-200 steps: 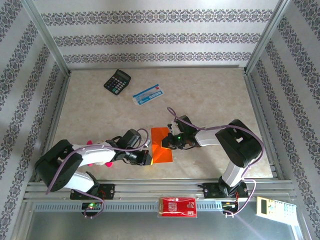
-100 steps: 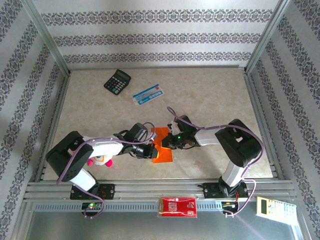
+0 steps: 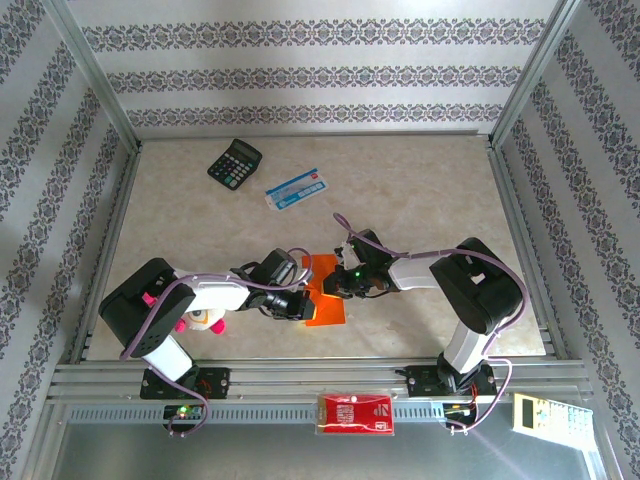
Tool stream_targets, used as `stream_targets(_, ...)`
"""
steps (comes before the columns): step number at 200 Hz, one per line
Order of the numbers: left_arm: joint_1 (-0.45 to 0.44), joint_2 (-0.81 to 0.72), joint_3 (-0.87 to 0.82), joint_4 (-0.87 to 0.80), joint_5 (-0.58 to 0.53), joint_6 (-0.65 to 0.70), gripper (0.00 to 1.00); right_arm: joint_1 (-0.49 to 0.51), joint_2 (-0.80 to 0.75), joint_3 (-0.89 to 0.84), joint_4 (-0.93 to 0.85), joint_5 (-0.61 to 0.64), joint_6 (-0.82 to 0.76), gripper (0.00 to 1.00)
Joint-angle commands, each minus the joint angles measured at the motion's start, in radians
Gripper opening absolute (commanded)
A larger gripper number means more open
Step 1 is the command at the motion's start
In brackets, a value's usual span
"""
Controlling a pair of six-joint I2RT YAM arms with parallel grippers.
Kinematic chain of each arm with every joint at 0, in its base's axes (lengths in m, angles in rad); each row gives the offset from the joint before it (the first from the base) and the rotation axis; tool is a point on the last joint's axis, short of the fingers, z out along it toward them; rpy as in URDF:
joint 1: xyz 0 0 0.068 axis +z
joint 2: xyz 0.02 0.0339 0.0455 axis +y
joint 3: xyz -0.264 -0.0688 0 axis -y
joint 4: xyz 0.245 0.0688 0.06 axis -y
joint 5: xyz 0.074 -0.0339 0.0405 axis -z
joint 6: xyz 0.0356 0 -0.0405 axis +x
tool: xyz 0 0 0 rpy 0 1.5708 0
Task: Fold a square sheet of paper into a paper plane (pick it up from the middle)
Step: Fold the triangle a second time at the center of the table.
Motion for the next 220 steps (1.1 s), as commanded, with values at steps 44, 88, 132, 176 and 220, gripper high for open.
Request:
stream_targets(44, -0.001, 0.038, -0.054, -0.055, -0.059, 0.047, 0.00, 0.023, -0.136, -0.008, -0.077, 0.062, 0.040, 0.09)
stream_targets(88, 0.000, 0.049, -0.049, -0.055, -0.052, 0.051, 0.00, 0.090, -0.114, -0.036, -0.038, 0.091, 0.081, 0.08)
stream_targets(132, -0.001, 0.050, -0.042, -0.074, -0.054, 0.063, 0.00, 0.090, -0.039, -0.032, -0.023, 0.099, 0.069, 0.05)
stream_targets(176, -0.001, 0.059, -0.055, -0.087, -0.057, 0.068, 0.00, 0.000, -0.008, -0.034, -0.048, 0.079, 0.003, 0.05)
stream_targets(220, 0.000, 0.050, -0.059, -0.100, -0.064, 0.072, 0.00, -0.095, -0.003, -0.050, -0.071, 0.069, -0.057, 0.04)
